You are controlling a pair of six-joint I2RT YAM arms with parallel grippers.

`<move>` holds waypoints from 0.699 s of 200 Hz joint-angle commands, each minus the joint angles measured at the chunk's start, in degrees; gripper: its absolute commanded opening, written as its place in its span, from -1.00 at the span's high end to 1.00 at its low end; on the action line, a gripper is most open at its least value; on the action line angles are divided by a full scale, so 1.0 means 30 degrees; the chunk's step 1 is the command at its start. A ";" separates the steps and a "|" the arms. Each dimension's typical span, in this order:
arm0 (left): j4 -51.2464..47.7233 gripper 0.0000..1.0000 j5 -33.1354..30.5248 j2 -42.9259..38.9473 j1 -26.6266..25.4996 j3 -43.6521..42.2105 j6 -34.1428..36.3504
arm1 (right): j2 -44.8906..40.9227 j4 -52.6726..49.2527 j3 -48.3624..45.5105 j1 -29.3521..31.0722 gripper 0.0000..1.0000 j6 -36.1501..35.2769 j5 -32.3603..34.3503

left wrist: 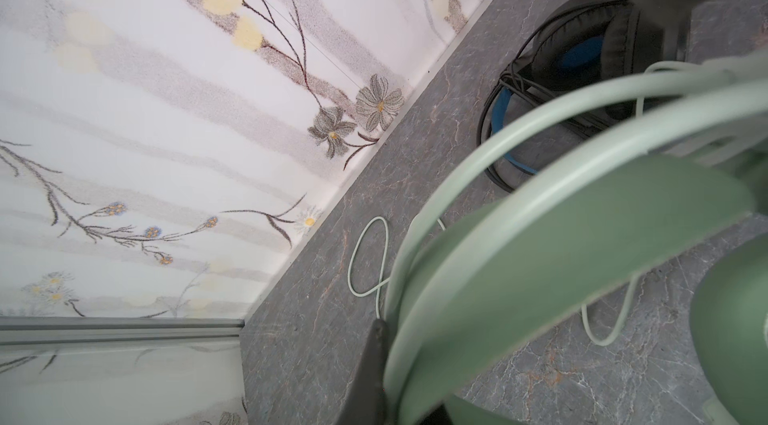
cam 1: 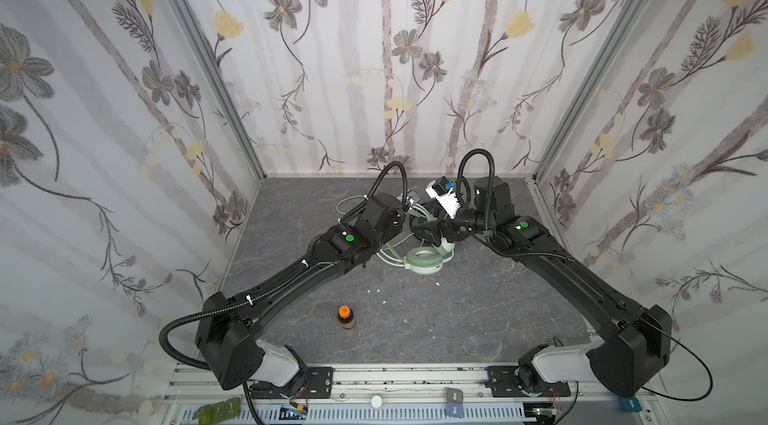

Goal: Wrap the headphones

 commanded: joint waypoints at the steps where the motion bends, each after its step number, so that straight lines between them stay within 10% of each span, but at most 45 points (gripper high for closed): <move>1: 0.1971 1.00 -0.0351 -0.0593 -0.0304 -0.0196 0.0115 | -0.0061 0.0396 -0.0622 -0.0019 -0.61 0.0120 -0.1258; 140: 0.2260 0.76 -0.0047 -0.0343 -0.0582 -0.0698 -0.1709 | -0.0029 0.1464 -0.2064 -0.0250 0.68 0.0263 -0.3238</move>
